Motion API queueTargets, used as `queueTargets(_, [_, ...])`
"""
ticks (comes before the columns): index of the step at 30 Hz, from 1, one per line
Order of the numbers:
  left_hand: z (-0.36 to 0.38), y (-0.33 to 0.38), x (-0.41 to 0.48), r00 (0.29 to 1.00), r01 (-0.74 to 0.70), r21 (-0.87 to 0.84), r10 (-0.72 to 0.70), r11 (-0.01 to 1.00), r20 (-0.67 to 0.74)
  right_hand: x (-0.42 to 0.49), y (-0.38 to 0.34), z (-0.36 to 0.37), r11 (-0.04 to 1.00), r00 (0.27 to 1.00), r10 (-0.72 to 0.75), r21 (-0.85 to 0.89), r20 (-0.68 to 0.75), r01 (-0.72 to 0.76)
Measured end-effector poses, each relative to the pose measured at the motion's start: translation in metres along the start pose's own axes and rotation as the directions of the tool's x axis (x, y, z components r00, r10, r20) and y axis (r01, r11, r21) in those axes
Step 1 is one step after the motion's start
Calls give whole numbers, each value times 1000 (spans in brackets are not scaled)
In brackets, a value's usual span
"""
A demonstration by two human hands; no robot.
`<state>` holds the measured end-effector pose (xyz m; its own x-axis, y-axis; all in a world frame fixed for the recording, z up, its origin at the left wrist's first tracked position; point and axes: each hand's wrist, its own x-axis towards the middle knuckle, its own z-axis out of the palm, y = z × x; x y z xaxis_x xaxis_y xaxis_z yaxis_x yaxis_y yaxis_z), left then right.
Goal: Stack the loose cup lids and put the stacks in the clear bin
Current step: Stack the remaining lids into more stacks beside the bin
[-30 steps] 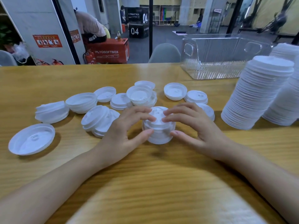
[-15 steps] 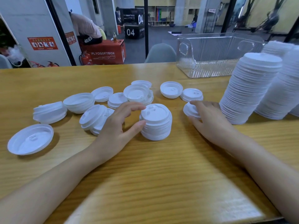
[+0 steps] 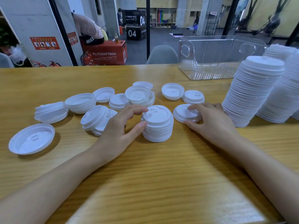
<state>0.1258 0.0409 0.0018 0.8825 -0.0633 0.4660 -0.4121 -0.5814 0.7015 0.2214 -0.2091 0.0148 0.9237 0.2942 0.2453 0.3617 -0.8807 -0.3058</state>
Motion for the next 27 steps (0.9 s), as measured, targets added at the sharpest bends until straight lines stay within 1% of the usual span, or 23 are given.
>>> queueTargets(1, [0, 0, 0, 1000, 4, -5, -4, 1000, -1, 0, 0, 0, 998, 1000, 8, 55, -14, -7])
queueTargets(3, [1, 1, 0, 1000, 12, -19, -12, 1000, -1, 1, -1, 0, 965, 996, 8, 261, -86, 15])
queueTargets(5, [1, 2, 0, 1000, 25, -52, -25, 998, -3, 0, -6, -3, 854, 988, -19, 511, -155, 97])
queueTargets(6, [1, 1, 1, 999, 30, -75, -31, 997, -12, -2, -11, -5, 790, 984, -59, 595, -168, 149])
queueTargets(7, [1, 1, 1, 999, 33, -97, -36, 995, -27, -5, -16, -7, 744, 978, -113, 637, -176, 201])
queueTargets(10, [2, 1, 2, 996, 39, -153, -51, 987, -71, -8, -28, -5, 703, 937, -296, 621, -186, 345])
queueTargets(12, [2, 1, 2, 995, 35, -168, -50, 985, -83, -7, -32, -1, 698, 919, -352, 603, -180, 386])
queueTargets(16, [3, 2, 3, 996, 31, -175, -45, 984, -79, -4, -34, 3, 699, 899, -408, 579, -161, 420])
queueTargets(21, [3, 1, 2, 998, 27, -179, -38, 983, -58, -3, -32, 9, 719, 890, -432, 539, -148, 439])
queueTargets(27, [2, 3, 2, 999, 5, -137, -10, 991, -32, -5, -31, 12, 731, 860, -461, 456, -218, 508])
